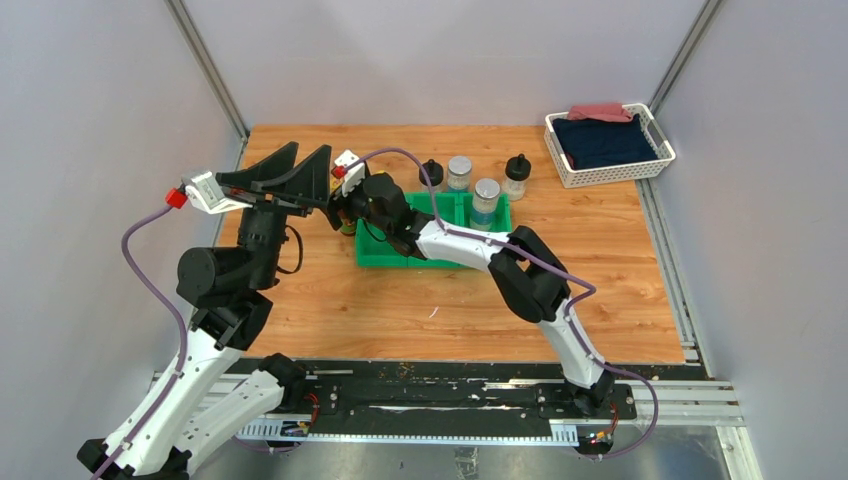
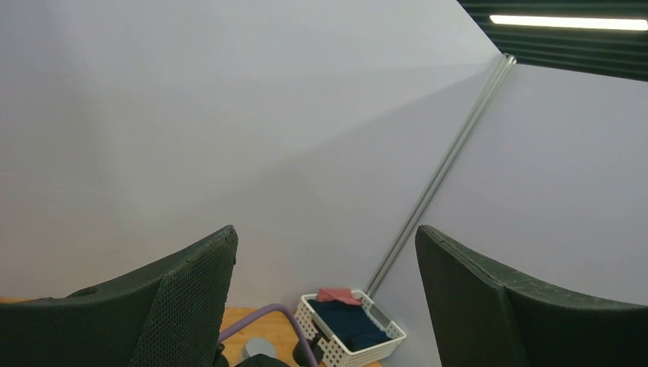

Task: Organize the condiment bottles
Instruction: Pick up the bottle from the center of the board.

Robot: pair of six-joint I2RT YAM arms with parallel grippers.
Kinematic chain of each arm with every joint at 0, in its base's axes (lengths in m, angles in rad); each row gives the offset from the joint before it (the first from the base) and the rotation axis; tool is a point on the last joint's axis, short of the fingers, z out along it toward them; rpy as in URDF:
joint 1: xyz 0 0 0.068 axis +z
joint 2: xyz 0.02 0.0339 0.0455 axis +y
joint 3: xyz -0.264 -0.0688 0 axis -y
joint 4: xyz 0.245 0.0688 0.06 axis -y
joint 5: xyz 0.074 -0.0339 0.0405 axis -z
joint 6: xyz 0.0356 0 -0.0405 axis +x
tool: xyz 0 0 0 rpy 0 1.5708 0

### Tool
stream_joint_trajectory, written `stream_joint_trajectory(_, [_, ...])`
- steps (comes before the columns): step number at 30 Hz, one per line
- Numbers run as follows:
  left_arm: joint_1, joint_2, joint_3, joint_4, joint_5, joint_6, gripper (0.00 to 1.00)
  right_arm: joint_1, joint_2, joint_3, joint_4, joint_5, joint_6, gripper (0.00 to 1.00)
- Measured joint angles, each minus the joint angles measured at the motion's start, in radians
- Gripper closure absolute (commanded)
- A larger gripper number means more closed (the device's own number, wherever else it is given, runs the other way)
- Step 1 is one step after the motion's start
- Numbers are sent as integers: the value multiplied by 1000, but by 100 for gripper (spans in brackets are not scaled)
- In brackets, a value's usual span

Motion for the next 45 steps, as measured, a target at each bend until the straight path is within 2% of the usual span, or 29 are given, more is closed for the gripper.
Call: stream_joint_trajectory(45, [0, -3, -56, 45, 45, 17, 11, 0, 90, 24, 106, 69, -25, 21])
